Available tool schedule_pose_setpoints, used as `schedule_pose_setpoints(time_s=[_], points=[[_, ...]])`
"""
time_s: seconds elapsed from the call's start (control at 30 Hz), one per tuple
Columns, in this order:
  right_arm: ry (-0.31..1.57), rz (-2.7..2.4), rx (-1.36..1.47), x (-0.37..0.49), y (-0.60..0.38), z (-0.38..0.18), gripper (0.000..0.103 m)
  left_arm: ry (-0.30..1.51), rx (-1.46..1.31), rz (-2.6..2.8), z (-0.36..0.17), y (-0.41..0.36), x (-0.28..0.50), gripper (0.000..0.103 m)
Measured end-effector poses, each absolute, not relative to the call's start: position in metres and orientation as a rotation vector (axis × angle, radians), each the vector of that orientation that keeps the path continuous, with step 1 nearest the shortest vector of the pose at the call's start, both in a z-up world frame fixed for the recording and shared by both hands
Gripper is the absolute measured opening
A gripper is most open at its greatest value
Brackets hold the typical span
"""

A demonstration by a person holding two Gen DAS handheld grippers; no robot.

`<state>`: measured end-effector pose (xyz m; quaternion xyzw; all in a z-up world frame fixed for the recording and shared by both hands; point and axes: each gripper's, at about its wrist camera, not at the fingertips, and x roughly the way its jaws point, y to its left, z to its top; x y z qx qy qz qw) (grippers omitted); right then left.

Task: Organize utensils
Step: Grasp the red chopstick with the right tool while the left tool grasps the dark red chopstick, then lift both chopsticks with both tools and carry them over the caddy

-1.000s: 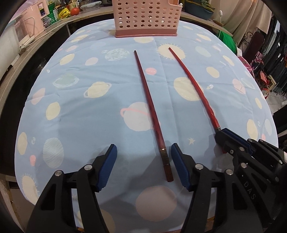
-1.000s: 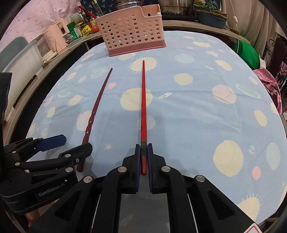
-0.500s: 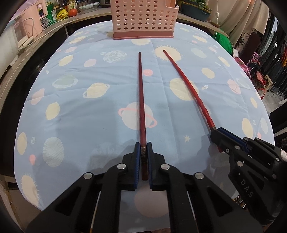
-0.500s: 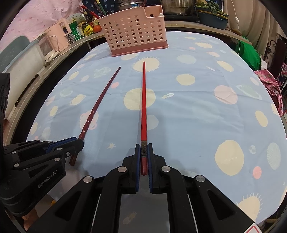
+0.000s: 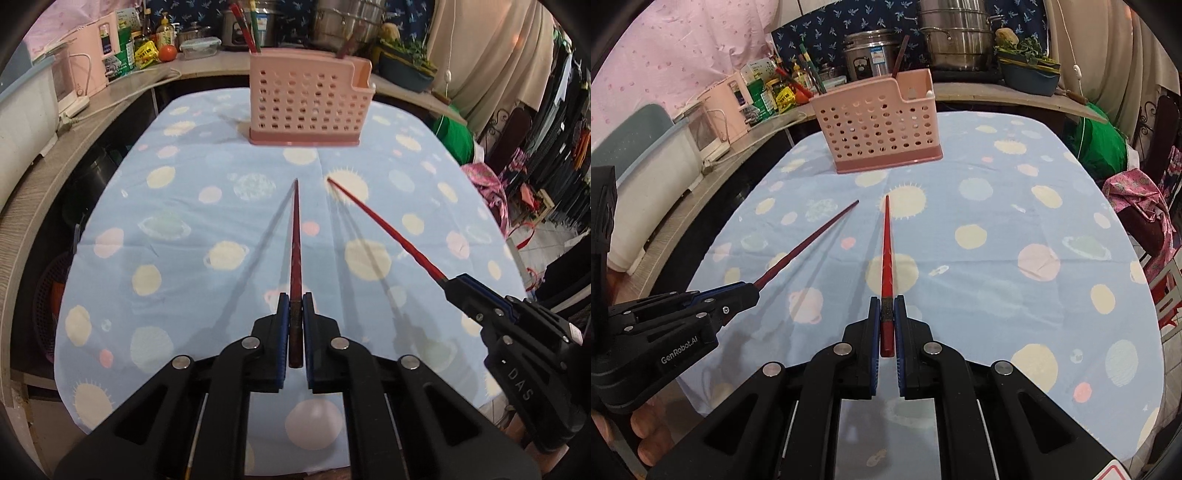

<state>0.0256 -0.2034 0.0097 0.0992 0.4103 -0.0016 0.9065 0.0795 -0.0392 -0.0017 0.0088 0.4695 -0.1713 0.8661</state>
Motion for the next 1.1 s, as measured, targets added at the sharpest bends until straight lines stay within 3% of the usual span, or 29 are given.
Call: schedule_pose_setpoints(time_s=[0.5, 1.1], points=[[0.675, -0.008, 0.262, 0.065, -0.236, 0.086, 0.007, 0.803, -0.075, -0.333, 0.086, -0.023, 0.131, 0.007], [0.529, -0.002, 0.34, 0.14, -0.267, 0.152, 0.007, 0.709, -0.16, -0.355, 0.157, -0.03, 0.215, 0.007]])
